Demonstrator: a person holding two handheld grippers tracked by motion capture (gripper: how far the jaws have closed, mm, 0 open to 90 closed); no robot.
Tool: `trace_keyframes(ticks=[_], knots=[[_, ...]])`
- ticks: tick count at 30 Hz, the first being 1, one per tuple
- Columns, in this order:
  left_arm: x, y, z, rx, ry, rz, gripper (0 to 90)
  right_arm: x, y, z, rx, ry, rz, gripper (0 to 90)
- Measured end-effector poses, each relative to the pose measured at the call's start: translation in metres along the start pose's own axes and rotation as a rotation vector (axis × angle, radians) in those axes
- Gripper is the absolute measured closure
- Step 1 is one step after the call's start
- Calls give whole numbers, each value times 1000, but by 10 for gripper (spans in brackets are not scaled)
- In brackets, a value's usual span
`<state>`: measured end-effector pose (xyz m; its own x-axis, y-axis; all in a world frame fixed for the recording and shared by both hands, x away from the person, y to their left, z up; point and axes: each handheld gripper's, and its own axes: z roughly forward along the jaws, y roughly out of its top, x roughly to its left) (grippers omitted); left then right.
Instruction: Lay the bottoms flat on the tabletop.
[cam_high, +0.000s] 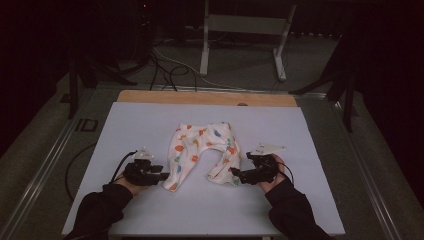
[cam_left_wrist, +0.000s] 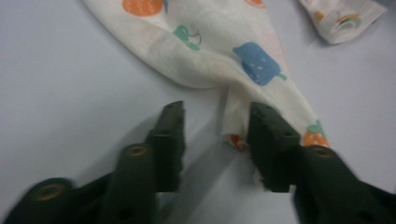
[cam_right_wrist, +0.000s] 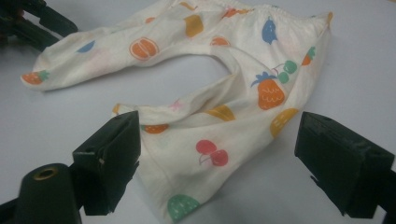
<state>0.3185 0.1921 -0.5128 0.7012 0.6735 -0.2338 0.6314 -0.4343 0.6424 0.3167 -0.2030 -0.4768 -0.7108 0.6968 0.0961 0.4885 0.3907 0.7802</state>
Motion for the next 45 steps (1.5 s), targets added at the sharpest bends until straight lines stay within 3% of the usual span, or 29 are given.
trace_keyframes(ticks=[2,3,5,7,9,10,14,17,20,21,22,23,24,26,28,30,36,37,39,42,45], knots=[[-1,1,3,25,-7,24,669,-1,-1,1,3,0,-3,145],[-1,2,4,30,-30,15,731,-1,-1,1,7,0,-4,145],[-3,3,2,36,-16,39,886,-1,-1,1,10,2,-2,146],[-5,3,-2,30,-3,48,900,-1,-2,0,11,0,-5,147],[-6,3,-5,21,11,41,900,-1,-2,-1,10,-2,0,147],[-7,3,-13,-8,21,30,900,-2,-1,-2,8,1,-1,147],[-10,1,-26,-48,46,11,900,-1,-1,-4,-1,-4,-8,147],[-17,-4,-41,-96,97,2,900,0,1,-6,-5,-10,-10,147],[-18,-6,-48,-130,111,-18,900,0,1,-7,-7,-12,-12,147],[-17,-7,-49,-127,107,-33,900,0,1,-6,-5,-11,-13,147],[-16,-10,-50,-116,132,-31,893,1,1,-6,-3,-11,-18,147],[-16,-10,-50,-116,132,-31,838,1,1,-6,-3,-10,-17,147],[-15,-12,-49,-106,138,-41,838,1,1,-6,-3,-10,-17,147],[-12,-15,-48,-95,138,-51,638,1,1,-6,0,-13,-17,147],[-11,-19,-49,-88,97,-60,582,1,1,-7,-1,-11,-19,147],[-13,-22,-48,-59,87,-45,519,1,1,-6,0,-8,-17,147],[-18,-32,-37,21,52,-26,518,1,0,-4,8,-2,-17,147],[-19,-33,-34,42,37,-19,536,2,0,-3,11,-3,-19,147],[-26,-31,-30,76,4,33,645,2,0,-4,12,-6,-25,147],[-32,-28,-29,73,-17,59,843,1,0,-3,13,-5,-19,147],[-36,-24,-28,71,-34,66,884,1,0,-3,14,-6,-21,148]])
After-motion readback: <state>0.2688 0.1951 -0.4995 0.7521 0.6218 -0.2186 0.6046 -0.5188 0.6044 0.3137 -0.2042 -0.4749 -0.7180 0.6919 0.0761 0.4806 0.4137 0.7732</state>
